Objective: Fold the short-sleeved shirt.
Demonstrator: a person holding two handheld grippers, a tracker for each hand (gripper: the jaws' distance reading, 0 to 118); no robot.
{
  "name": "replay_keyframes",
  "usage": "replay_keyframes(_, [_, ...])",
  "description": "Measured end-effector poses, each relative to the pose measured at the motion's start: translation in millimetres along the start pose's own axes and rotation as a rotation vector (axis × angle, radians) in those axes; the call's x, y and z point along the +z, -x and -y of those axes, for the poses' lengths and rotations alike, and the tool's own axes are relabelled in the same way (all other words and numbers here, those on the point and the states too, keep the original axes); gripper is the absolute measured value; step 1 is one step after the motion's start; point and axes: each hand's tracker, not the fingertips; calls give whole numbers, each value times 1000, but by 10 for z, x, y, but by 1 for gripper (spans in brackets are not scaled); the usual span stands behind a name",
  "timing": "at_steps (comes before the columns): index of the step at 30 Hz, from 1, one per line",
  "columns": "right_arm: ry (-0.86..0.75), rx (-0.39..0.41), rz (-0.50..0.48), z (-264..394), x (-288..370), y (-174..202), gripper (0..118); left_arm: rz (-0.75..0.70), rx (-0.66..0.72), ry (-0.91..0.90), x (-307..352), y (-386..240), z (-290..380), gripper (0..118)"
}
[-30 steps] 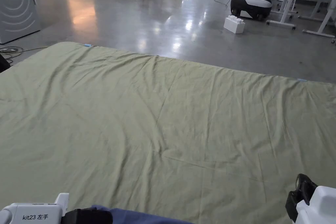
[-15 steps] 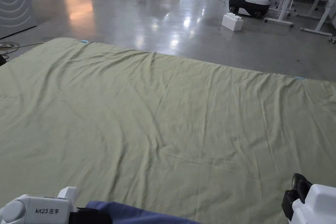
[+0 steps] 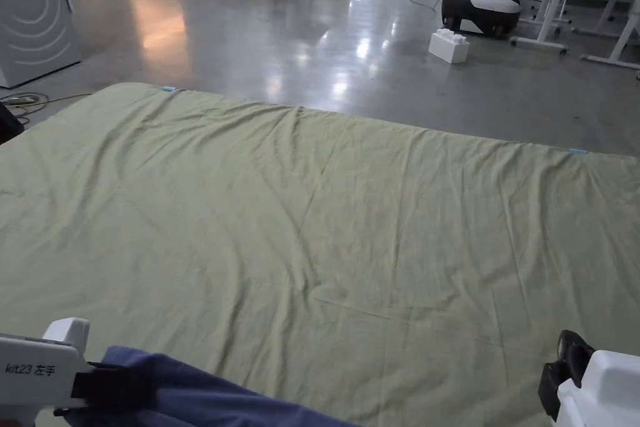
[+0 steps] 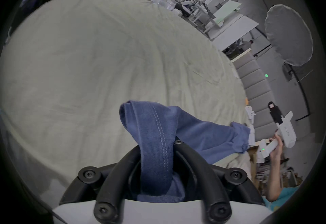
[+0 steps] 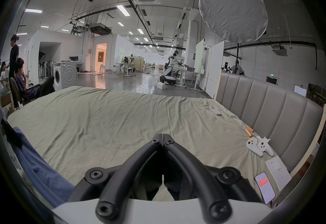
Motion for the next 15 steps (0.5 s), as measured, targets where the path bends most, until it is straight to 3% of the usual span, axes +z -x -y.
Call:
replay_keyframes(4, [-1,-1,-13,0,-8,26,1,-101,-30,28,200,-371,80,13])
replay_keyframes(7, [-2,1,-22,1,-15,47,1,-87,-35,24,243,-597,96,13])
replay_keyframes(15, [-9,-1,-38,18,-5,50,1,107,5,15,180,-1261,203,13])
